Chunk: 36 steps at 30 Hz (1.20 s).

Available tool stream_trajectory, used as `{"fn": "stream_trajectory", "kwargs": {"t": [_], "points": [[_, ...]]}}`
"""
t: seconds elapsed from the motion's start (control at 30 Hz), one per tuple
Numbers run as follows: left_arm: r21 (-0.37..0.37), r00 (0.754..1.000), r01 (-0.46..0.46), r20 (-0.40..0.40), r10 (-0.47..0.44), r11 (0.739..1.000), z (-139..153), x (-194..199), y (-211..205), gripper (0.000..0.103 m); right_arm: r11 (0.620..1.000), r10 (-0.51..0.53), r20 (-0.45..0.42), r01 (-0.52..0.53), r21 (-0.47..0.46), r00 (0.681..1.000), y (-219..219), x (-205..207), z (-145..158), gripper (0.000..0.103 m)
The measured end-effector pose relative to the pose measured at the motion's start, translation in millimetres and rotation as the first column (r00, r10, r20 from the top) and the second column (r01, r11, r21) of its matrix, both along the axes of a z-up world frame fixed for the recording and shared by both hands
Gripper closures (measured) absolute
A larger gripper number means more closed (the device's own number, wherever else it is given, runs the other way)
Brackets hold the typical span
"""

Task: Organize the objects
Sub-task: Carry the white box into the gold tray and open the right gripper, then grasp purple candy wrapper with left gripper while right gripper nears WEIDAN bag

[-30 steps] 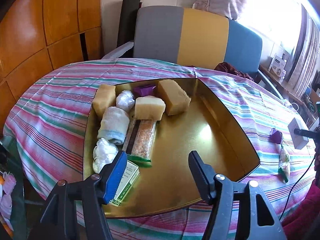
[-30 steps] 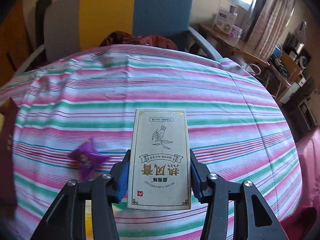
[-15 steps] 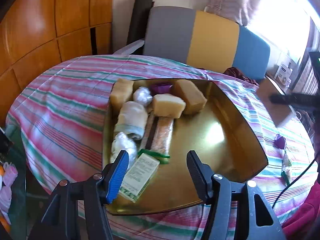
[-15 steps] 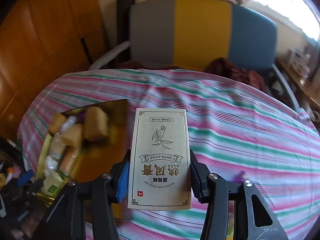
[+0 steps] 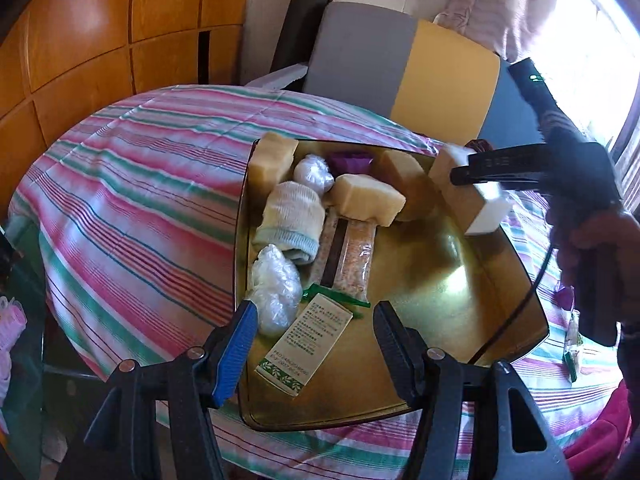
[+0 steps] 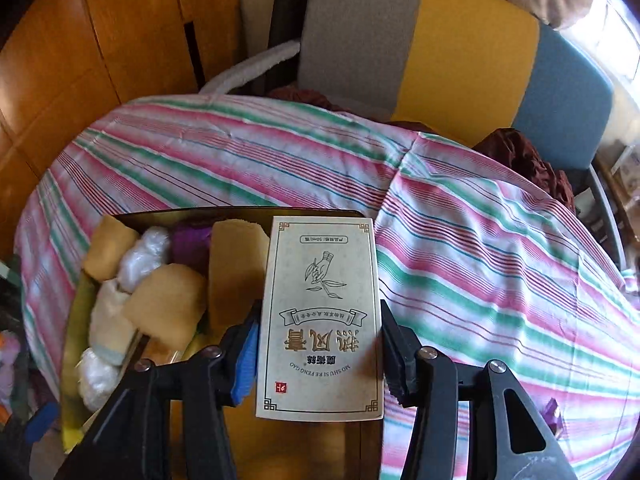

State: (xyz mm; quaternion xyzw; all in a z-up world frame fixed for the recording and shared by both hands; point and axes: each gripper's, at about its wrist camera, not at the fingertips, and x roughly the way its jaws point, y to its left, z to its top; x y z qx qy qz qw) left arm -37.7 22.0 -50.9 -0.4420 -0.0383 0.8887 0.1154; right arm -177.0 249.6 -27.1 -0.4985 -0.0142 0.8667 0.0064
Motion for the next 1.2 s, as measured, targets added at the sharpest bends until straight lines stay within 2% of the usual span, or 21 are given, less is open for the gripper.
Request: {"fn": "stream_trajectory", "kwargs": {"t": [0.1,0.17,0.33,0.5,0.73,0.97,1.2], "points": [[0.0,1.0,0.001,0.005,-0.001,1.0,-1.9,-0.8,-0.3,0.042,0.999,-0.006,-0.002,0.006,0.037,1.0,-0.5,-7.0,-6.5,0.05],[0.002,1.0,0.0,0.003,0.0,1.0,-2.1,-1.0,-0.7,0.042,1.0,0.0,-0.01,0.0,0.024,1.0,1.1,-5.4,-7.1,0.045],[-0.002,1.0,-0.004,-0.003,0.003,1.0,-1.9,-0.9,-0.7,0.042,1.0,0.0,-0.043,0.001,0.002,0.999,8.2,10.9,-2.0,0.044],[-0.015,1.0,0.009,-0.014,-0.009,1.0,1.8,3.3,3.8,0.042,1.0,-0.004,-0.099,0.003,-0.015,0.995,13.2,40.2,11.5,0.033],[-0.037,0.998,0.039,-0.038,-0.041,0.999,10.0,14.0,13.0,0.042,0.999,-0.001,-0.149,-0.007,-0.051,0.989,25.9,95.4,22.3,0.025],[-0.055,0.995,0.068,-0.065,-0.071,0.996,18.7,23.3,22.7,0.042,0.999,-0.015,-0.141,0.008,-0.052,0.99,49.4,140.8,14.5,0.023],[-0.072,0.989,0.118,-0.081,-0.123,0.99,24.3,31.6,38.6,0.042,0.995,-0.099,-0.11,0.095,-0.044,0.989,95.8,174.9,2.6,0.022]]}}
